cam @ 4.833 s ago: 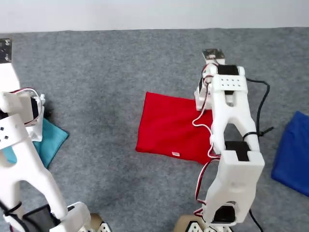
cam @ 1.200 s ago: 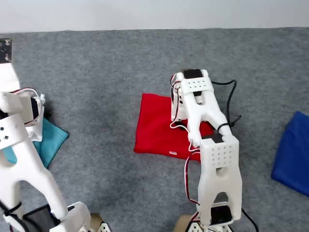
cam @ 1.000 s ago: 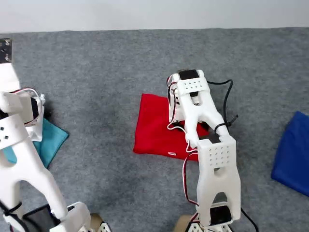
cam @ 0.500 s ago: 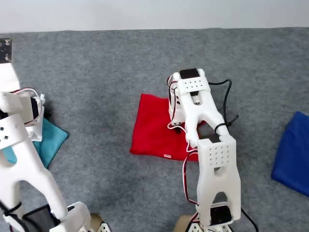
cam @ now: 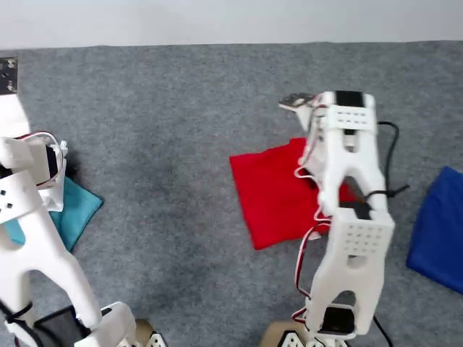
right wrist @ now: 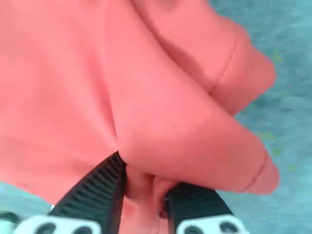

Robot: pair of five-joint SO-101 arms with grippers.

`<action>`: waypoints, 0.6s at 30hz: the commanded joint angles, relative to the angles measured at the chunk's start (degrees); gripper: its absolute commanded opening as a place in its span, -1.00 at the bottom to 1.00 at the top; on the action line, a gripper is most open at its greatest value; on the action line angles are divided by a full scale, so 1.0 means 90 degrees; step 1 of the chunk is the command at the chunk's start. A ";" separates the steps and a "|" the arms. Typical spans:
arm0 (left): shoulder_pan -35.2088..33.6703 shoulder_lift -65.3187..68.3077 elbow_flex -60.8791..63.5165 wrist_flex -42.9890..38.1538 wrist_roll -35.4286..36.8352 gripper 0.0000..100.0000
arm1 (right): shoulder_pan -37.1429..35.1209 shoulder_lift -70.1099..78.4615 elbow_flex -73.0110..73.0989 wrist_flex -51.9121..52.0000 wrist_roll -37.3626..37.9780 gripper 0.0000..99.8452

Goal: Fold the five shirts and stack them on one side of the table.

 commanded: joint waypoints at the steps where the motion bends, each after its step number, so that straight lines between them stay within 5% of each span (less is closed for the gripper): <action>1: -0.0049 -0.0205 -0.0015 0.0117 -0.0078 -0.97 | 0.0591 -0.0464 -0.0186 -0.0659 0.1368 -0.98; 6: -0.0049 -0.0205 -0.0015 0.0117 -0.0078 -0.97 | 0.1118 -0.0474 -0.0186 -0.1773 0.2549 -0.98; 11: -0.0049 -0.0205 -0.0015 0.0117 -0.0078 -0.97 | 0.0904 -0.0513 -0.0156 -0.1949 0.2676 -0.93; 18: -0.0049 -0.0205 -0.0015 0.0117 -0.0078 -0.97 | 0.0737 -0.0532 -0.0195 -0.1968 0.0420 -0.41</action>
